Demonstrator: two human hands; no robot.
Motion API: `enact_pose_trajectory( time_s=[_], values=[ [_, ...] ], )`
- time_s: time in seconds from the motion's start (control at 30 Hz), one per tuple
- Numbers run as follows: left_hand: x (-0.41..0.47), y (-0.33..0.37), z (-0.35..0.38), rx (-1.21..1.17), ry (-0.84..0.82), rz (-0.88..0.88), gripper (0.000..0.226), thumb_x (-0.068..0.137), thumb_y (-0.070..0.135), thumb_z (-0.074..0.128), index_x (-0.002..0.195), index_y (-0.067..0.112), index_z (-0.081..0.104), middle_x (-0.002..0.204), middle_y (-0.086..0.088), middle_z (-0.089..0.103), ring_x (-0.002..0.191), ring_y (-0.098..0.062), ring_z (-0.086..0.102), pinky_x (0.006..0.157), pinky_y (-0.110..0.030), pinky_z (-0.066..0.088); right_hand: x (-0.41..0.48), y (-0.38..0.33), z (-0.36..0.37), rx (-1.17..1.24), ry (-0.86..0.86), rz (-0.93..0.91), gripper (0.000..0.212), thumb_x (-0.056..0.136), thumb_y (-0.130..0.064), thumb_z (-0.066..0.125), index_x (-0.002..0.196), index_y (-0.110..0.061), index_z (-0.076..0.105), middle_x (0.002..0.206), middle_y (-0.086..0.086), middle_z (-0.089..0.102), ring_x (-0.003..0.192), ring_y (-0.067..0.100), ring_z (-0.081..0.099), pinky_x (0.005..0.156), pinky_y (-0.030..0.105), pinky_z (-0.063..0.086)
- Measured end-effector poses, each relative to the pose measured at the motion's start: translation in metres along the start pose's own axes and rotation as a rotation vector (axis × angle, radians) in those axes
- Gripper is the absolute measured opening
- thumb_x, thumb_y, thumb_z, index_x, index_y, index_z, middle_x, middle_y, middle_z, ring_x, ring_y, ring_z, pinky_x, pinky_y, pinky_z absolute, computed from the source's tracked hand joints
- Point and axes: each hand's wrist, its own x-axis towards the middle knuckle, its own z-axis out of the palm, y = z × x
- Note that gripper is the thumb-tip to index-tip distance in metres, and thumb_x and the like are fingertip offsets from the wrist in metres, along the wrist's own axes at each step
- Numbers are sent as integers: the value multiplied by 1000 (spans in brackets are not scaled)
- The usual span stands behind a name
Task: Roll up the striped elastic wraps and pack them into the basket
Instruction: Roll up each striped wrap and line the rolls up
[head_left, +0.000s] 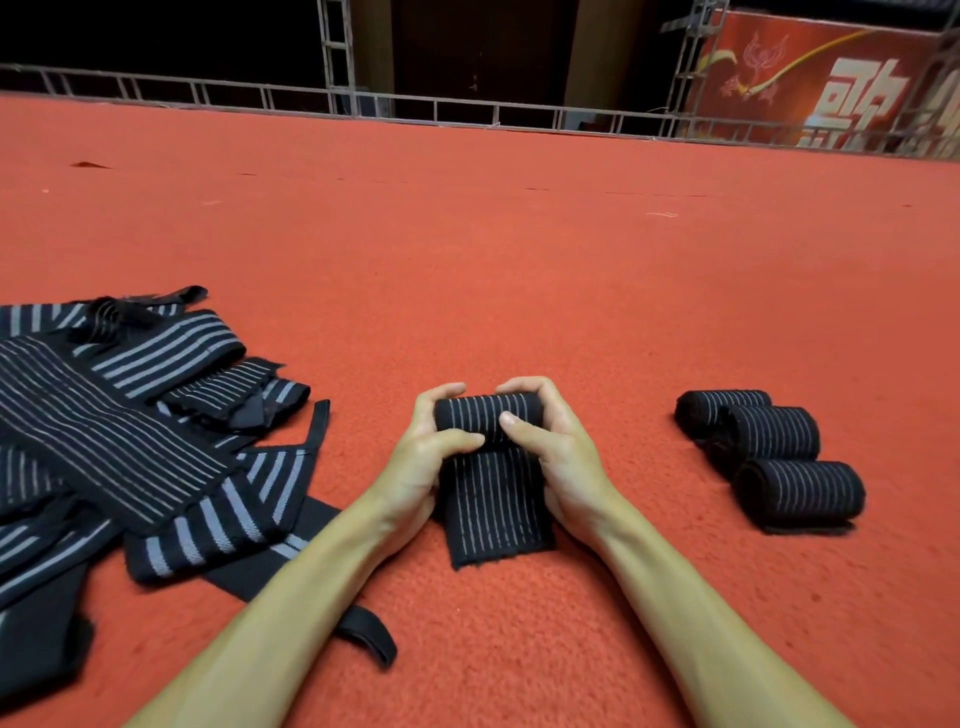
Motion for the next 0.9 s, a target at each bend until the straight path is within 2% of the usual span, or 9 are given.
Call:
enact_pose_trajectory(
  time_s=[0.07, 0.17, 0.3, 0.43, 0.53, 0.6, 0.73, 0.83, 0.9],
  values=[
    [-1, 1, 1, -34, -13, -22, 61, 68, 21, 64, 126, 20, 45, 98, 0, 61, 76, -3, 65, 63, -19, 51, 0, 0, 0, 26, -13, -14, 22, 77, -17, 58, 99, -23, 56, 95, 8, 55, 88, 20, 51, 78, 36, 44],
    [0, 0, 5, -82, 26, -8, 54, 78, 26, 71, 122, 11, 45, 99, -1, 61, 78, -2, 65, 65, -18, 53, 0, -1, 1, 23, 11, -61, 23, 74, -11, 57, 95, -21, 56, 97, 4, 58, 91, 20, 53, 81, 37, 45],
    [2, -2, 4, -4, 53, 68, 50, 76, 29, 67, 120, 11, 50, 102, -8, 61, 85, -9, 63, 71, -22, 53, 2, 0, -1, -13, 70, -130, 27, 65, -6, 57, 82, -28, 59, 107, -3, 61, 105, 20, 55, 99, 49, 41],
    [3, -3, -3, 11, 44, 125, 33, 79, 11, 69, 108, 20, 57, 99, -9, 59, 84, -12, 59, 69, -25, 53, 3, -1, -1, -86, 77, -142, 20, 66, -17, 56, 74, -35, 60, 104, -5, 60, 100, 16, 54, 91, 42, 43],
    [4, -3, -5, 56, 55, 175, 35, 85, -4, 61, 105, 25, 58, 97, -6, 59, 80, -8, 60, 67, -24, 53, 2, -2, 2, -136, 100, -134, 7, 81, -30, 60, 87, -28, 60, 99, -7, 61, 92, 6, 55, 86, 26, 44],
    [2, -1, -4, 81, 43, 198, 41, 86, -9, 58, 104, 28, 58, 96, -5, 59, 78, -5, 61, 65, -24, 53, 1, 0, 4, -194, 140, -85, 25, 86, -44, 62, 99, -24, 57, 92, -12, 60, 84, -1, 56, 78, 20, 45],
    [2, 2, -7, 49, 41, 213, 54, 84, -18, 53, 96, 33, 62, 93, -7, 59, 77, -10, 63, 64, -29, 54, 2, 0, 7, -150, 150, 42, 36, 82, -48, 68, 99, -18, 60, 82, -5, 63, 75, 12, 60, 61, 30, 48],
    [3, 1, -7, 8, 28, 162, 56, 80, -23, 50, 98, 29, 63, 98, -13, 57, 79, -18, 62, 66, -32, 56, 3, -1, 5, -3, 145, 88, 35, 73, -38, 75, 96, -14, 64, 85, 8, 63, 77, 28, 59, 66, 48, 50],
    [4, 2, -6, -11, 16, 117, 54, 80, -20, 53, 109, 24, 59, 99, -15, 57, 82, -21, 61, 67, -29, 56, 3, -2, 2, 74, 143, 85, 27, 75, -26, 74, 97, -14, 63, 84, 9, 62, 75, 27, 58, 61, 40, 48]
  ],
)
